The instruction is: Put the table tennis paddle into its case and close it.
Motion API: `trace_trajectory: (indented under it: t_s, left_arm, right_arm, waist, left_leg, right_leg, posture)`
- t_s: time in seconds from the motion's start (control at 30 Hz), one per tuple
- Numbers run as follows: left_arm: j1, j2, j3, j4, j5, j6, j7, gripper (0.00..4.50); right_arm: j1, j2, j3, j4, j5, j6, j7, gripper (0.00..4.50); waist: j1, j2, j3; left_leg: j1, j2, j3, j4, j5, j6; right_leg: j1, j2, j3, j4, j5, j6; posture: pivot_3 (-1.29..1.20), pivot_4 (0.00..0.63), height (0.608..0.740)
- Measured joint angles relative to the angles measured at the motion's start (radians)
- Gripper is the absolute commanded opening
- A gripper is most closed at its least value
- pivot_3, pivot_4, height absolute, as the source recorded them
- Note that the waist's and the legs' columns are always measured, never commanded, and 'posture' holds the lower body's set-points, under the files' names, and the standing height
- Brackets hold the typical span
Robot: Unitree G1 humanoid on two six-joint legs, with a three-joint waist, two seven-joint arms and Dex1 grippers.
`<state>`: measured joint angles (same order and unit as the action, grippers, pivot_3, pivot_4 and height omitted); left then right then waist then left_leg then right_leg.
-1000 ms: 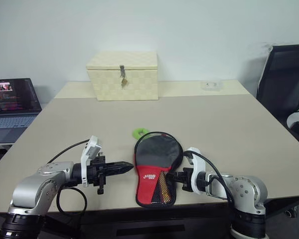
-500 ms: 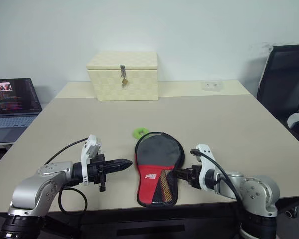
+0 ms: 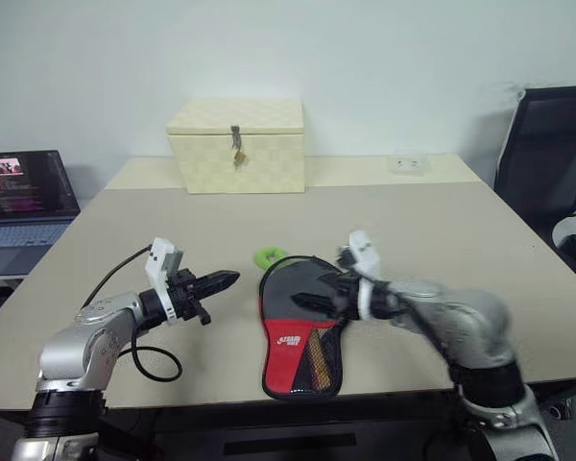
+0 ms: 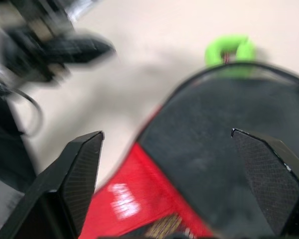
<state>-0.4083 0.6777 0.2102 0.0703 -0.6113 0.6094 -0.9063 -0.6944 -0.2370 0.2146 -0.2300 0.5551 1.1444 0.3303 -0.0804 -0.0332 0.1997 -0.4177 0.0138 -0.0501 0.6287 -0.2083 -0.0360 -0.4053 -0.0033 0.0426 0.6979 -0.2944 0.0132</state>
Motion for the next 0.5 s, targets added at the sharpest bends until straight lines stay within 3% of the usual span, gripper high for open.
trace_trajectory:
  t_s: [0.07, 0.17, 0.33, 0.5]
  left_arm:
    - [-0.003, -0.009, -0.005, 0.018, 0.020, -0.011, 0.012, 0.18]
    - [-0.009, -0.025, -0.014, 0.032, 0.053, -0.035, 0.031, 0.93]
    - [-0.125, -0.077, -0.066, 0.174, 0.164, -0.131, 0.091, 2.70]
    - [-0.357, -0.143, -0.130, 0.495, 0.293, -0.265, 0.133, 4.47]
  right_arm:
    - [-0.001, 0.021, 0.095, 0.089, -0.086, -0.103, 0.015, 4.50]
    - [0.001, 0.043, 0.155, 0.149, -0.159, -0.185, 0.024, 4.50]
    - [0.027, 0.064, 0.159, 0.166, -0.216, -0.221, 0.018, 4.50]
    - [0.047, 0.060, 0.166, 0.165, -0.263, -0.241, 0.026, 4.50]
  waist:
    - [0.001, 0.000, 0.000]
    - [0.006, 0.000, 0.000]
    - [0.030, -0.001, 0.000]
    - [0.048, -0.002, -0.001]
  left_leg:
    - [-0.001, 0.000, -0.001, 0.000, 0.000, 0.000]
    - [-0.003, -0.001, -0.003, 0.000, 0.000, 0.000]
    - [-0.002, -0.001, -0.003, 0.001, 0.000, 0.000]
    - [-0.002, -0.002, -0.002, 0.002, 0.000, 0.000]
  right_leg:
    - [-0.001, -0.001, 0.000, 0.000, 0.000, 0.000]
    - [-0.001, -0.002, 0.000, -0.001, 0.000, 0.000]
    - [0.000, -0.002, -0.003, 0.001, 0.000, 0.000]
    - [0.000, 0.000, -0.004, 0.000, 0.001, 0.001]
  posture:
    - [0.00, 0.150, 0.740]
    - [0.00, 0.150, 0.740]
    - [0.00, 0.150, 0.740]
    - [0.00, 0.150, 0.740]
